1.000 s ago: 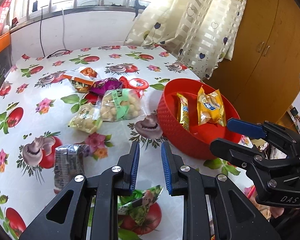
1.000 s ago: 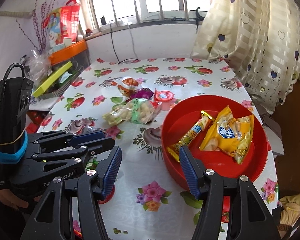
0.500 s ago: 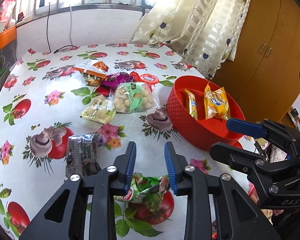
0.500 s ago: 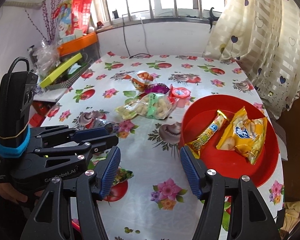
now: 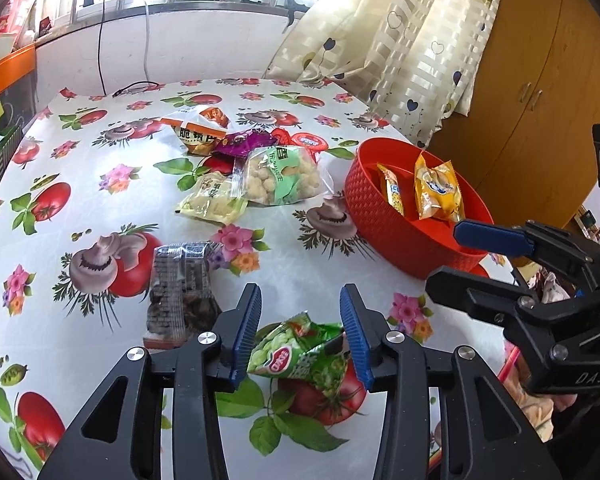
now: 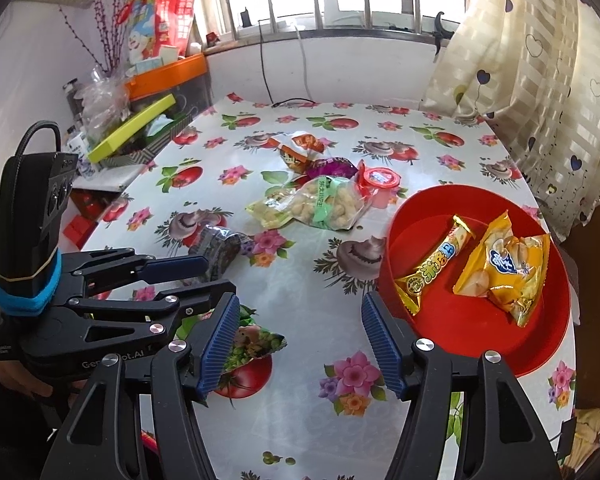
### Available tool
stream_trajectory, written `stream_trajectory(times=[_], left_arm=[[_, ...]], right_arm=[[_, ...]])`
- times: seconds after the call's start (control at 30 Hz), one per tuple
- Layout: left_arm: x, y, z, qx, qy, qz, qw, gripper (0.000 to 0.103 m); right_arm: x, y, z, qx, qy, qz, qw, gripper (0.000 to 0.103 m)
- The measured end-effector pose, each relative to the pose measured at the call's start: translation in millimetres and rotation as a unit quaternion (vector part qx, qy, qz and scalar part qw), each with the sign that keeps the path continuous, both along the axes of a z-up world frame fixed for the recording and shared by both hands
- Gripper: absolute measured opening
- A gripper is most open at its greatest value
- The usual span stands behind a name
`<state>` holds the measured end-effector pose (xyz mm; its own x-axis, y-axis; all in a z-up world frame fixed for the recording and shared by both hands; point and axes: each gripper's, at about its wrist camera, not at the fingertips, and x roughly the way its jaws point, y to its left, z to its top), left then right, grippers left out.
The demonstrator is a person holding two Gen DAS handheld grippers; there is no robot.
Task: Organize snacks
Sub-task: 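Close the left tool on the green snack bag and lift it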
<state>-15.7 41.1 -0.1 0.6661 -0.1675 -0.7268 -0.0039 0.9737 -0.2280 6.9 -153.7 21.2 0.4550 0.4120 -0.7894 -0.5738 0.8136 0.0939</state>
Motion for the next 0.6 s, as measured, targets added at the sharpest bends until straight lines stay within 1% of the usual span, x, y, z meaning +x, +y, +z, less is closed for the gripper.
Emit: stream_trajectory(times=[0.13,0.23,0.33,0.47,0.6], left_arm=[[-3.1,2.7,-1.7,0.000,0.003,-0.003,1.0000,0.043],[-4.5,2.3,-4.8,0.001,0.009,-0.013,0.9999,0.046],[-6.0,0.4,-9.3,-0.002,0.014,-0.023,0.9996,0.046],[-7.9,-2.6,-15.0,0.001,0.021,-0.036,0.9991,0.048],[-8.6,-6.7,-20.3,0.013,0.023,-0.055,0.9981,0.050]], right_arm=[[-0.1,0.6,-0.4,0.001,0.003,0.001,1.000,0.061],[-0.6,0.5,-2.1,0.001,0.006,0.002,1.000,0.061],[-1.3,-0.3,-3.2,0.001,0.009,-0.001,1.000,0.061],[-2.5,-1.3,-5.7,0.002,0.015,-0.001,1.000,0.061],[-3.0,-1.1,-8.1,0.001,0.018,0.001,1.000,0.061]])
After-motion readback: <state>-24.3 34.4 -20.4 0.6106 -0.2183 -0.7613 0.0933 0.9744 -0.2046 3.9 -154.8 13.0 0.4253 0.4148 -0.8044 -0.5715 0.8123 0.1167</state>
